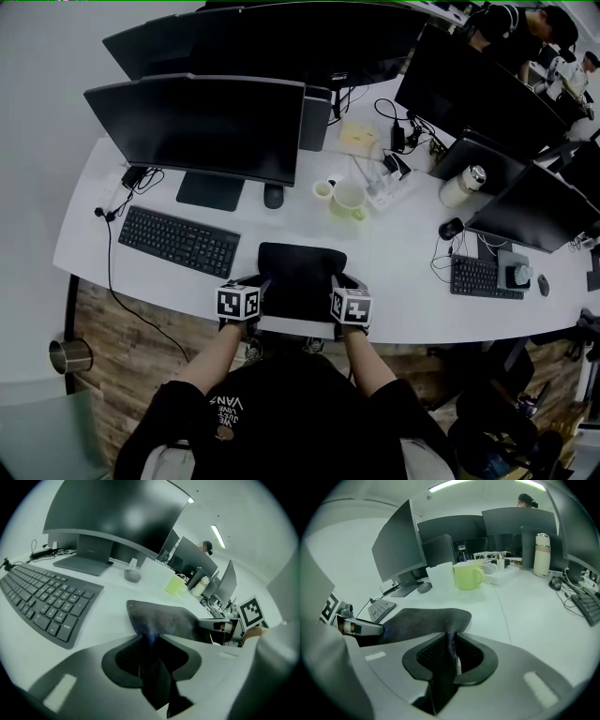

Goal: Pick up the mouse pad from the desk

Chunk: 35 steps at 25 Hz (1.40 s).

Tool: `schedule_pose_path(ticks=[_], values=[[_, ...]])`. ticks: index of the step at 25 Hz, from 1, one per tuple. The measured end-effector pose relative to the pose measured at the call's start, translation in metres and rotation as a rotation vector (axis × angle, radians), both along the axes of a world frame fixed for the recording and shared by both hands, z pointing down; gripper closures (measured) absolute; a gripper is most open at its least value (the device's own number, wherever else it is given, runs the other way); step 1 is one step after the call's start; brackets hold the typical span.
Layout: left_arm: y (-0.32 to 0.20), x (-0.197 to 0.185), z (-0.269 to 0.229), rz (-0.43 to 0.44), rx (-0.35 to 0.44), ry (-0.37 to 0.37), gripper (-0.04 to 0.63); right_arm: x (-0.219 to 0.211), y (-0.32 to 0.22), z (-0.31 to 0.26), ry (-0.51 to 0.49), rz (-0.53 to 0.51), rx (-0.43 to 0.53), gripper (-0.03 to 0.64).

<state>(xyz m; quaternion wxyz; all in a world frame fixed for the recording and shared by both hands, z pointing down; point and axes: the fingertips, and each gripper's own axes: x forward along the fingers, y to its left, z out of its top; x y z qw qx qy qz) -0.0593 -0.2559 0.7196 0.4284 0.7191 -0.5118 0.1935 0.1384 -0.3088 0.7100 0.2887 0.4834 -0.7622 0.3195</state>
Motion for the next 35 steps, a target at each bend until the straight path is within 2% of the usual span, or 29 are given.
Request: schedule_pose_path(ticks=[12, 22, 35], values=[[0.009, 0.000, -0.021, 0.029, 0.063, 0.014, 0.514, 0.005, 0.015, -0.020, -0.021, 0.032, 0.055, 0.549], [0.015, -0.004, -0.064, 0.098, 0.194, -0.007, 0.523, 0.007, 0.035, -0.049, -0.071, 0.101, 0.119, 0.551], [0.023, -0.016, -0.104, 0.171, 0.323, 0.032, 0.529, 0.003, 0.067, -0.090, -0.110, 0.211, 0.220, 0.557]])
